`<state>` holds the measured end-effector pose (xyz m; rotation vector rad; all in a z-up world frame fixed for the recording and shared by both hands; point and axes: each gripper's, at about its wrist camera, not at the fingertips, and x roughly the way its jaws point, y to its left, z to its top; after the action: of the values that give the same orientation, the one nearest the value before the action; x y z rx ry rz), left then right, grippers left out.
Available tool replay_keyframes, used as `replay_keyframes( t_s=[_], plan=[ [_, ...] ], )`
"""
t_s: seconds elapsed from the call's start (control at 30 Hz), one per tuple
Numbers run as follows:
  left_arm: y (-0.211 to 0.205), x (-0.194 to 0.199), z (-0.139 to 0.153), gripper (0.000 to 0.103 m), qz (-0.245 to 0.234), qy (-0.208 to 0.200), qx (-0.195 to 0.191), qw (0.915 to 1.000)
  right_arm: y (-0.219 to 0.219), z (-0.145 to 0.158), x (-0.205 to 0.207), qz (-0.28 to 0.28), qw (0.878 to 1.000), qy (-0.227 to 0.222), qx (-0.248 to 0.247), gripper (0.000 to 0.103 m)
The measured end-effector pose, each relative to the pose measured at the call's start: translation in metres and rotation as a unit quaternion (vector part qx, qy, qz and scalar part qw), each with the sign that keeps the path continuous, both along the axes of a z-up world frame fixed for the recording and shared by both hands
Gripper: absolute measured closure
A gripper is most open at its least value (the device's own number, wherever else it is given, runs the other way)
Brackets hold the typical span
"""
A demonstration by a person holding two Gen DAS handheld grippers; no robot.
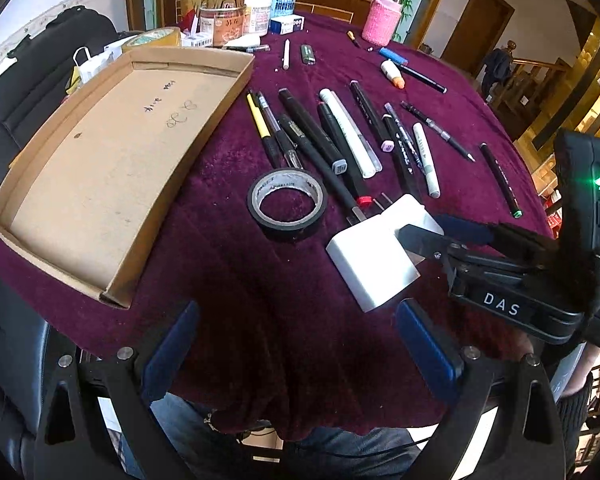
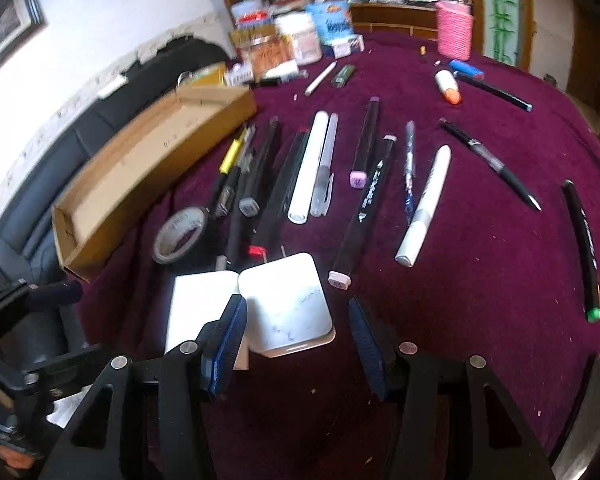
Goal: Organize rigid objects
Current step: 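Move the left tool to one white charger while the right tool approaches the other, then close the left tool on one white charger while the right tool grasps the other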
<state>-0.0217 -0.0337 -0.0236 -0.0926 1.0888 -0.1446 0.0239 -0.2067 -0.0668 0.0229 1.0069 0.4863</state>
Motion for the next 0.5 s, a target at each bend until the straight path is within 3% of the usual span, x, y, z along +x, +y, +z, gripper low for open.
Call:
replay_keyframes(
  t_s=[0.13, 0.23, 0.33, 0.5],
  plan=[
    [0.0, 0.001, -0.001, 0.005, 0.002, 0.0, -0.004, 1.0, 0.012, -0.007, 0.002, 0.024, 0.999, 0.002, -0.032, 0.046],
    [-0.004, 0.006, -0.006, 0.005, -0.002, 0.011, 0.006, 0.9999, 0.01, -0.009, 0.0, 0.012, 0.999, -0.004, -0.039, 0.051],
    [-0.008, 0.012, -0.007, 0.005, -0.004, 0.017, -0.01, 0.9998, -0.003, -0.006, -0.007, -0.024, 1.0, 0.001, -0.017, 0.051],
    [-0.026, 0.025, -0.014, 0.005, -0.014, 0.039, 0.003, 0.9991, -0.029, -0.007, -0.035, -0.08, 0.997, 0.003, 0.025, 0.051]
  ],
)
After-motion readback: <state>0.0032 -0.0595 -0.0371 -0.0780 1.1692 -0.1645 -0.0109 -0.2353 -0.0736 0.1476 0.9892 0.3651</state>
